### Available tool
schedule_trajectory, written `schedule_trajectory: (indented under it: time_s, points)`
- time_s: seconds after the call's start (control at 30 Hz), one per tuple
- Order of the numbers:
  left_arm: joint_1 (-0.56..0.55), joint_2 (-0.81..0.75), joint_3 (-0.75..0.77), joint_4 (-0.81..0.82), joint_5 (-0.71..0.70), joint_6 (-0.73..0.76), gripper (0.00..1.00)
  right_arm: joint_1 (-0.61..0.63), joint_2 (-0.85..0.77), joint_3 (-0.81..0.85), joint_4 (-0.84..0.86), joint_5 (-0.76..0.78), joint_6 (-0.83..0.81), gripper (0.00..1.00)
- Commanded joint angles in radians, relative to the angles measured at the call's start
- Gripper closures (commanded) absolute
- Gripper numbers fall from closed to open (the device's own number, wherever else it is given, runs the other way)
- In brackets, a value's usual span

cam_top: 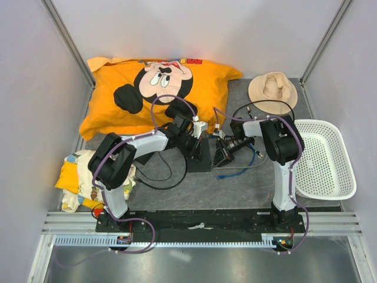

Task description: Pull the plug from the switch port

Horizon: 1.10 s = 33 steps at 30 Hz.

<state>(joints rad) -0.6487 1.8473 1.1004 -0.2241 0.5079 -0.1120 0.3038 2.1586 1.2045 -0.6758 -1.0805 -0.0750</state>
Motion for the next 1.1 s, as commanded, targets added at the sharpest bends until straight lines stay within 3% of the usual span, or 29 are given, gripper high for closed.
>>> schedule_trajectory:
  time_s: [0.0,0.07,0.17,0.2,0.3,0.4,0.7,1.07]
  points:
    - [-0.046,0.113,-0.06,-0.072,-0.138,0.031,0.98,0.049,0.092,0.006,0.091,0.166,-0.088,0.69]
    - [-0.046,0.115,-0.056,-0.073,-0.138,0.031,0.98,0.054,0.092,0.007,0.088,0.169,-0.088,0.66]
    - [-0.046,0.116,-0.051,-0.073,-0.135,0.028,0.98,0.061,0.089,0.009,0.088,0.207,-0.082,0.69]
    - [-0.046,0.121,-0.048,-0.073,-0.135,0.026,0.98,0.064,0.089,0.009,0.091,0.229,-0.063,0.8]
    - [-0.046,0.125,-0.036,-0.073,-0.134,0.026,0.98,0.073,0.087,0.007,0.107,0.305,-0.033,0.93]
    - [-0.046,0.127,-0.031,-0.075,-0.132,0.031,0.98,0.08,0.084,0.009,0.108,0.369,-0.012,0.97]
    - [-0.046,0.113,-0.056,-0.058,-0.138,0.038,0.99,0.08,0.153,0.007,0.009,0.484,-0.085,1.0]
    - [-0.055,0.107,-0.057,-0.057,-0.143,0.048,0.99,0.063,0.172,-0.006,-0.014,0.439,-0.112,1.0]
